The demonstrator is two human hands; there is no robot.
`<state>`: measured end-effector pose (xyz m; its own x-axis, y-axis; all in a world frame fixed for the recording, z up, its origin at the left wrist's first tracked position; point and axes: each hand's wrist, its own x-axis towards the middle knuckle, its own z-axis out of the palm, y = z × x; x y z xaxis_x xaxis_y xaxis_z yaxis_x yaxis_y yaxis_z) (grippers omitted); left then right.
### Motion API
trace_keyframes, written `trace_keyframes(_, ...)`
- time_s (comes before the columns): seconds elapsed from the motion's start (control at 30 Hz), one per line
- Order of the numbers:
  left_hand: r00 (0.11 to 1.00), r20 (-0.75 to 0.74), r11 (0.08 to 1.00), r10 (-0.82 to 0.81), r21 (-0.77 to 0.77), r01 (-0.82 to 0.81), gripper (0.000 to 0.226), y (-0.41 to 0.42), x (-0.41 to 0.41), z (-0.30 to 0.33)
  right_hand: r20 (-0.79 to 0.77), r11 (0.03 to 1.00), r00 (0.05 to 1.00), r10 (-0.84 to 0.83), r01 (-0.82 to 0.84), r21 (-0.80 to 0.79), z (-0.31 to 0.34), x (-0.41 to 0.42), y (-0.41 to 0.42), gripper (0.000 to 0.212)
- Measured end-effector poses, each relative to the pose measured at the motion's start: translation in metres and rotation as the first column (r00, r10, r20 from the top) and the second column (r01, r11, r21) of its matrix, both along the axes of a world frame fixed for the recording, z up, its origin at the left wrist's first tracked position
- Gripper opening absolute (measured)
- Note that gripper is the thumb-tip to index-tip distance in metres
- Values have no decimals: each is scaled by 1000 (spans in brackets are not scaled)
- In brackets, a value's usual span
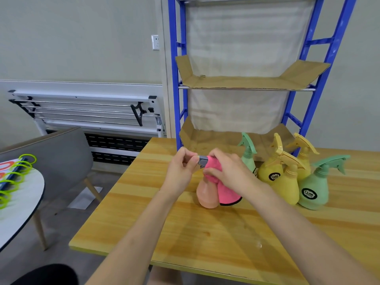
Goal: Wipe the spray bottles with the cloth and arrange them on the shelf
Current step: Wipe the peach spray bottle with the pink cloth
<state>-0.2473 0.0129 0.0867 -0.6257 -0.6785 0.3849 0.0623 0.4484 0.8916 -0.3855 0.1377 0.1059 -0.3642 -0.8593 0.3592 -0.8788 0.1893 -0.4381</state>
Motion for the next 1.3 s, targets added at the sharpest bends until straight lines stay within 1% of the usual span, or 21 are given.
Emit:
trace_keyframes(0.1,1000,-3,999,-27,30,27,7,0,0,2,29,998,998,62,-61,-12,-3,-8,3,28)
trace_keyframes(0.2,999,-5,999,-46,29,46,8,-3,-3,2,30,994,994,108,-108,-2,-7,-15,9,30)
trace_keyframes(0.33,997,-12,994,-76,80,77,8,-7,-6,4,42,996,995,92,-93,11,-12,-15,14,33)
trace_keyframes(0.53,997,-10,993,-80,83,80,11,-8,-11,7,31,999,998,49,-48,-11,-16,-12,18,39)
trace_keyframes(0.6,998,-25,996,-51,74,53,11,-8,-13,7,107,998,994,38,-33,-50,-17,-10,20,39)
trace_keyframes(0.67,1000,-18,999,2,41,-1,12,-6,-14,7,257,992,965,49,-17,-127,-19,-8,26,38)
trace_keyframes(0.73,999,-14,999,49,23,-49,14,-3,-17,8,400,980,912,90,-10,-198,-24,-8,34,35)
trace_keyframes(0.83,988,-22,985,154,78,-152,13,2,-20,4,554,963,819,150,5,-270,-34,-10,46,26)
trace_keyframes(0.9,977,-26,971,211,117,-207,10,8,-21,-1,607,939,773,183,45,-340,-35,-9,51,20)
trace_keyframes(0.97,974,-30,967,225,130,-220,8,18,-19,-7,632,910,746,210,87,-405,-32,-10,52,17)
trace_keyframes(1.03,975,2,970,224,100,-223,11,27,-16,-15,640,889,745,189,147,-434,-31,-14,49,17)
trace_keyframes(1.13,973,57,973,223,40,-225,22,38,-11,-27,667,865,728,159,223,-450,-29,-21,40,16)
trace_keyframes(1.23,972,103,977,213,-36,-210,28,45,-8,-40,700,854,694,171,250,-457,-26,-21,32,17)
trace_keyframes(1.3,967,140,977,214,-51,-209,33,49,-10,-45,726,850,662,184,263,-456,-26,-18,27,16)
